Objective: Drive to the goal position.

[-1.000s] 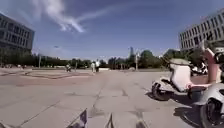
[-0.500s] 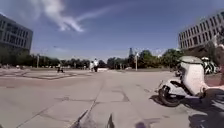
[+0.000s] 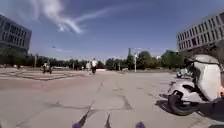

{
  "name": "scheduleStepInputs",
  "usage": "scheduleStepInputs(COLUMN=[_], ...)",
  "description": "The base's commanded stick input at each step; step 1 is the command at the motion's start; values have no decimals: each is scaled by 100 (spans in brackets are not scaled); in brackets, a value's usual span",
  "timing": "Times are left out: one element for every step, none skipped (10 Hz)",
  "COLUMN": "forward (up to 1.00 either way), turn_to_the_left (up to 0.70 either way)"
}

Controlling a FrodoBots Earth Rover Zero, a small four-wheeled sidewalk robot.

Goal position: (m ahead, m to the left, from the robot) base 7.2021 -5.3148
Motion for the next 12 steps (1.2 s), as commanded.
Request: scheduleStepInputs(forward=[70, 70, 70, 70, 70, 70, 70, 70, 70, 70, 70, 70], turn_to_the_left=[7, 7, 7, -7, -7, -7, -7, -7, -7, -7, -7, -7])
